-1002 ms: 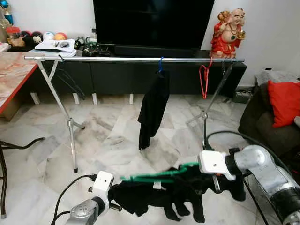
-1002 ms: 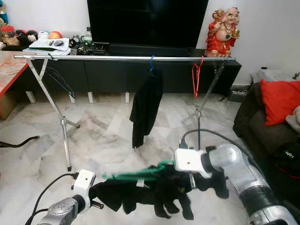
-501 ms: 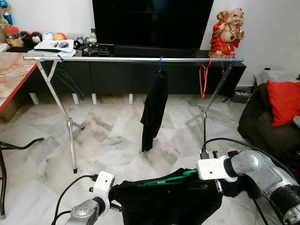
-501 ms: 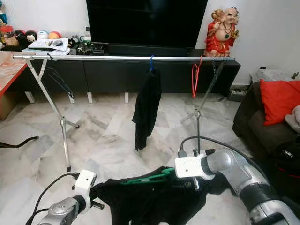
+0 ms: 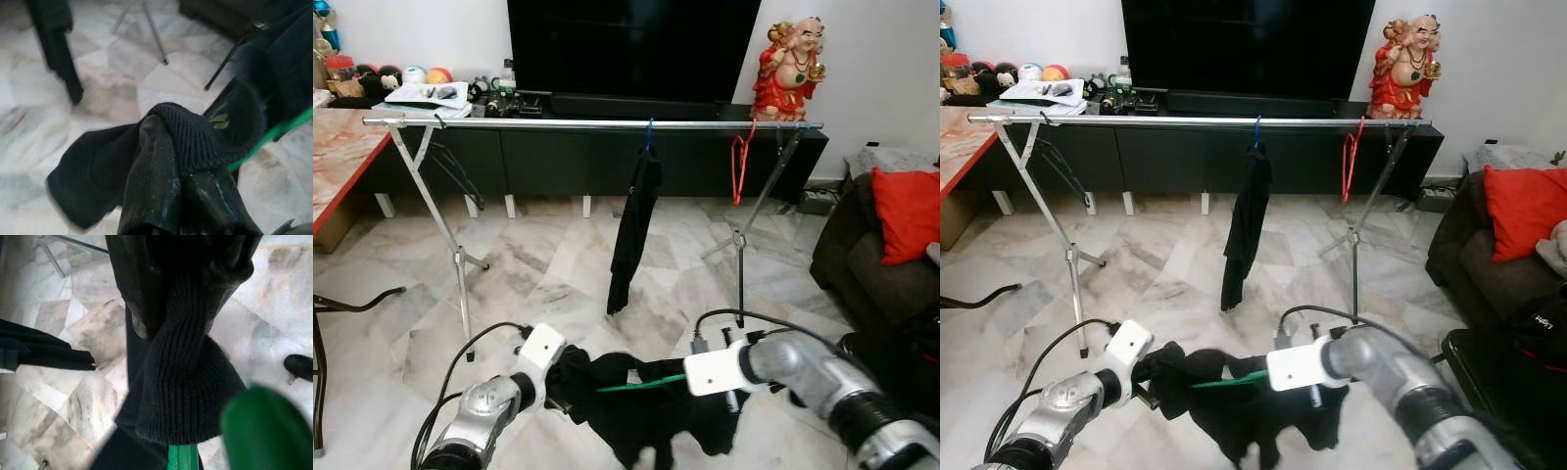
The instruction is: Hang hanger
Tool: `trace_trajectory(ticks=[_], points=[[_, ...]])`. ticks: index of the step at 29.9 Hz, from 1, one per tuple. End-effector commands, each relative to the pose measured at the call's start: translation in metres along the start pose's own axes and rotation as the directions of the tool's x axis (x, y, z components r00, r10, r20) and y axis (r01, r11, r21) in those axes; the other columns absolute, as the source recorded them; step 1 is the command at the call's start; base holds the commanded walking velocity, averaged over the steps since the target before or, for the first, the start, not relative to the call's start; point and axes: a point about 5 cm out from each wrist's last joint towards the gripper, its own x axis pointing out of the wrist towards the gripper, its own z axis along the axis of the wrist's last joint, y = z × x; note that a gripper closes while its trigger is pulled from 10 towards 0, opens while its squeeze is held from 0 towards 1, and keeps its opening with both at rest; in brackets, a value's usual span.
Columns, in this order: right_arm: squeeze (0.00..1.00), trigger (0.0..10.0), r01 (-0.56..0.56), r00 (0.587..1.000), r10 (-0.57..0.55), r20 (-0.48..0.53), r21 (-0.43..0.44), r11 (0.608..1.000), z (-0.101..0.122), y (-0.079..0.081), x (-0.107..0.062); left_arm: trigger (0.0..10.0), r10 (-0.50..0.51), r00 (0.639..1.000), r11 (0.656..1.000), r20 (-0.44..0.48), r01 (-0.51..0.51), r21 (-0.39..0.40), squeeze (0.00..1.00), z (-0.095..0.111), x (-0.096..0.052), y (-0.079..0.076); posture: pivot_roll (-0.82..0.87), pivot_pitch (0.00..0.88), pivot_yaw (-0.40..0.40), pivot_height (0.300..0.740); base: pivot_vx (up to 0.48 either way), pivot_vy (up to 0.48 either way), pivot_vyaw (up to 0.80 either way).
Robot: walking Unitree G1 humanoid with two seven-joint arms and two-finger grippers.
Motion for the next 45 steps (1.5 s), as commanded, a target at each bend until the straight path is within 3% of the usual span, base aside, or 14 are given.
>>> trace_trajectory(ticks=[1, 8, 17, 25, 31, 36, 38, 39, 40, 41, 42, 43, 44, 45], points=[[0.00, 0.0, 0.029, 0.999, -0.030, -0.042, -0.012, 1.000, -0.002, -0.002, 0.002, 0.0, -0.092, 0.996, 0.996, 0.014, 0.091, 0.023, 0.00, 0.010, 0.002, -0.008, 0.15, 0.000, -0.093, 0.740, 0.000, 0.000, 0.00], [0.00, 0.0, 0.146, 0.982, -0.145, -0.121, 0.001, 0.989, -0.005, -0.009, 0.008, 0.0, -0.245, 0.968, 0.964, -0.056, 0.249, 0.089, 0.00, 0.016, -0.001, -0.022, 0.15, 0.000, -0.091, 0.740, 0.000, 0.000, 0.00], [0.00, 0.0, 0.267, 0.941, -0.247, -0.231, 0.062, 0.962, -0.018, -0.013, 0.007, 0.0, -0.260, 0.960, 0.957, -0.100, 0.270, 0.106, 0.00, 0.022, -0.004, -0.024, 0.14, 0.000, -0.084, 0.740, 0.000, 0.000, 0.00], [0.00, 0.0, 0.197, 0.976, -0.184, -0.114, 0.121, 0.973, 0.010, 0.003, 0.032, 0.0, -0.317, 0.948, 0.944, -0.033, 0.319, 0.088, 0.00, 0.040, 0.000, -0.038, 0.13, 0.000, -0.081, 0.740, 0.000, 0.000, 0.00], [0.00, 0.0, 0.246, 0.969, -0.243, -0.043, 0.265, 0.932, 0.031, 0.004, 0.046, 0.0, -0.395, 0.919, 0.917, 0.017, 0.393, 0.063, 0.00, 0.051, 0.003, -0.055, 0.14, 0.000, -0.080, 0.740, 0.000, 0.000, 0.00], [0.00, 0.0, 0.295, 0.953, -0.300, -0.037, 0.325, 0.899, 0.033, -0.002, 0.045, 0.0, -0.470, 0.882, 0.878, -0.034, 0.471, 0.086, 0.00, 0.046, 0.002, -0.068, 0.14, 0.000, -0.079, 0.740, 0.000, 0.000, 0.00], [0.00, 0.0, 0.330, 0.940, -0.339, -0.042, 0.375, 0.866, 0.031, -0.007, 0.042, 2.1, -0.490, 0.870, 0.864, -0.060, 0.494, 0.100, 0.00, 0.043, 0.001, -0.072, 0.13, 0.000, -0.079, 0.740, 0.000, 0.000, 0.00], [0.00, 0.0, 0.337, 0.935, -0.353, -0.039, 0.406, 0.849, 0.031, -0.009, 0.041, 4.4, -0.498, 0.865, 0.859, -0.068, 0.502, 0.099, 0.00, 0.042, 0.000, -0.073, 0.13, 0.000, -0.079, 0.740, 0.000, 0.000, 0.00], [0.00, 0.0, 0.337, 0.932, -0.362, -0.028, 0.437, 0.834, 0.032, -0.011, 0.040, 4.7, -0.507, 0.859, 0.854, -0.073, 0.512, 0.098, 0.00, 0.041, 0.000, -0.075, 0.13, 0.000, -0.079, 0.740, 0.000, 0.000, 0.00], [0.00, 0.0, 0.313, 0.929, -0.369, 0.015, 0.498, 0.808, 0.037, -0.013, 0.041, 6.3, -0.529, 0.845, 0.841, -0.076, 0.534, 0.089, 0.00, 0.041, 0.000, -0.079, 0.13, 0.000, -0.075, 0.740, 0.000, 0.000, 0.00], [0.00, 0.0, 0.313, 0.929, -0.369, 0.015, 0.498, 0.808, 0.037, -0.013, 0.041, 6.3, -0.529, 0.845, 0.841, -0.076, 0.534, 0.089, 0.00, 0.041, 0.000, -0.079, 0.13, 0.000, -0.075, 0.740, 0.000, 0.000, 0.00], [0.00, 0.0, 0.286, 0.927, -0.371, 0.055, 0.536, 0.794, 0.043, -0.014, 0.041, 7.6, -0.543, 0.836, 0.832, -0.080, 0.548, 0.085, 0.00, 0.041, 0.000, -0.082, 0.13, 0.000, -0.075, 0.740, 0.000, 0.000, 0.00], [0.00, 0.0, 0.269, 0.923, -0.377, 0.083, 0.562, 0.782, 0.047, -0.016, 0.041, 9.9, -0.547, 0.833, 0.828, -0.087, 0.553, 0.088, 0.00, 0.040, 0.000, -0.084, 0.13, 0.000, -0.074, 0.740, 0.000, 0.000, 0.00], [0.00, 0.0, 0.258, 0.919, -0.382, 0.102, 0.578, 0.774, 0.050, -0.017, 0.041, 9.9, -0.549, 0.831, 0.826, -0.092, 0.556, 0.092, 0.00, 0.040, 0.000, -0.084, 0.13, 0.000, -0.073, 0.740, 0.000, 0.000, 0.00]])
